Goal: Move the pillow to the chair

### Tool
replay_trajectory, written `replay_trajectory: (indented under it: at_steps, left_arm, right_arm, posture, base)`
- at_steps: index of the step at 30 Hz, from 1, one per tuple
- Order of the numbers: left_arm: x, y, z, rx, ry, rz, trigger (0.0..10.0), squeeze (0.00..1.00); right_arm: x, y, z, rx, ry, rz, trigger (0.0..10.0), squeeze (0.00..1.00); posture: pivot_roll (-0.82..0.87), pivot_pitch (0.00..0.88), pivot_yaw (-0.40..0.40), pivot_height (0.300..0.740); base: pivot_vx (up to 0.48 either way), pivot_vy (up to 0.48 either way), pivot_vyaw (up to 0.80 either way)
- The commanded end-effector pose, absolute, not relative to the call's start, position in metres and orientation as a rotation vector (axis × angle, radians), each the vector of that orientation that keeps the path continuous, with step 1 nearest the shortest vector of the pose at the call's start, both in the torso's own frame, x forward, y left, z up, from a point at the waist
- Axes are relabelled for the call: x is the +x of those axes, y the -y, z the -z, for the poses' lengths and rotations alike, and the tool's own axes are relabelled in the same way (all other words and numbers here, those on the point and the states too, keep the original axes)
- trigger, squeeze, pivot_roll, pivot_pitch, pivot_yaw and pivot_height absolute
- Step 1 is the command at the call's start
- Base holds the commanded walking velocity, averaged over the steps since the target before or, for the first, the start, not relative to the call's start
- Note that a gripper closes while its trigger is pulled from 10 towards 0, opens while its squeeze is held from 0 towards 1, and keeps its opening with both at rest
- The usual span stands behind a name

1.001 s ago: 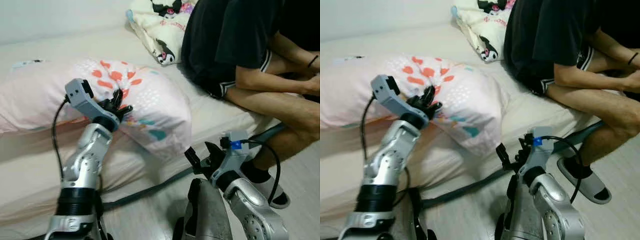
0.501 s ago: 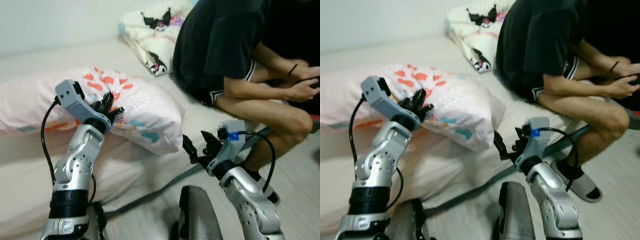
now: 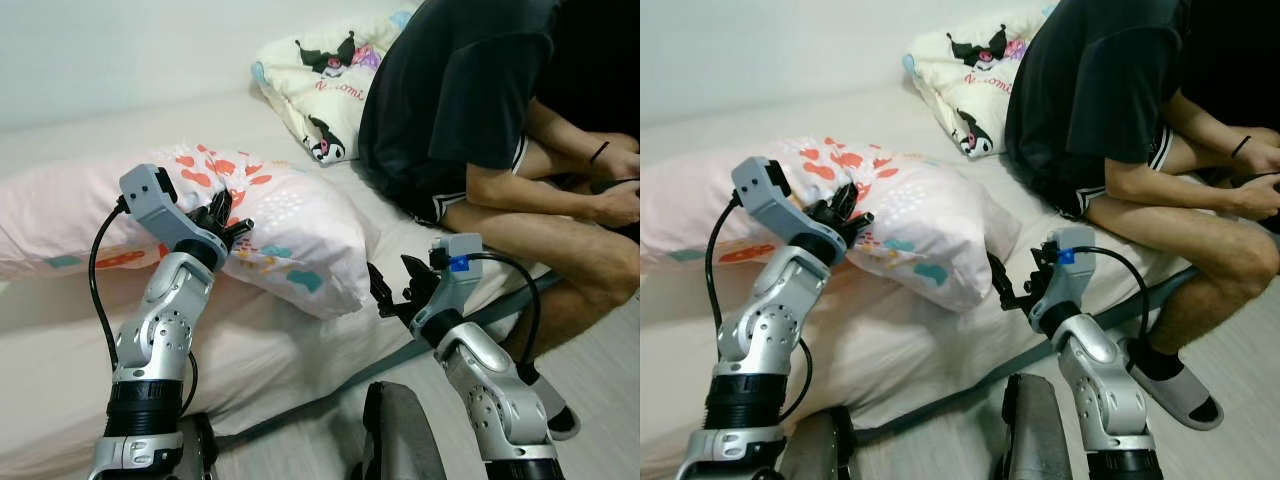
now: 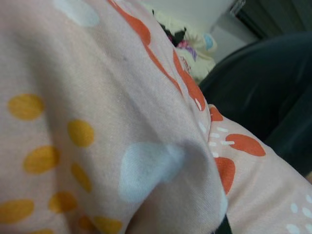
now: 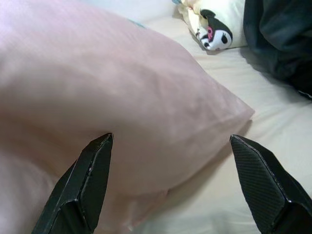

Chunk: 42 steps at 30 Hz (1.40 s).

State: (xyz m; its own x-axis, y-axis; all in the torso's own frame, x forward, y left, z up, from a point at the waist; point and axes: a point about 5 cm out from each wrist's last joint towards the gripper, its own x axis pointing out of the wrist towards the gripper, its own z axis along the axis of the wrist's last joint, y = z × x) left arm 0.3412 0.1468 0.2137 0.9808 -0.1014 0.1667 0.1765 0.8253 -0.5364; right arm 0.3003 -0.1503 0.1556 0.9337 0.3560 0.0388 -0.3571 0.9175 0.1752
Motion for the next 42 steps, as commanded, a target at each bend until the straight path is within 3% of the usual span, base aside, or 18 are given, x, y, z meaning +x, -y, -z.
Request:
replay_trajectory:
  at_steps: [1,5,42]
  left_arm:
    - [0.340,-0.143,-0.217,-0.555,0.148,0.176,10.0,0.00]
    - [0.340,-0.143,-0.217,-0.573,0.162,0.172,10.0,0.00]
    - [0.342,-0.124,-0.194,-0.589,0.095,0.192,10.0,0.00]
  right_arm:
    - [0.301,0.152,-0.153,0.180,0.004,-0.365,10.0,0.00]
    - [0.302,0.152,-0.153,0.181,0.006,-0.365,10.0,0.00]
    - [0.302,0.152,-0.148,0.184,0.024,-0.379,10.0,0.00]
  posture:
    - [-0.08,0.047,0.017,0.555]
    - [-0.08,0.047,0.018,0.565]
    - [-0.09,0.020,0.022,0.700]
  base:
    - [-0.480,0.000,0.00]
    - [-0.480,0.000,0.00]
    - [0.000,0.000,0.00]
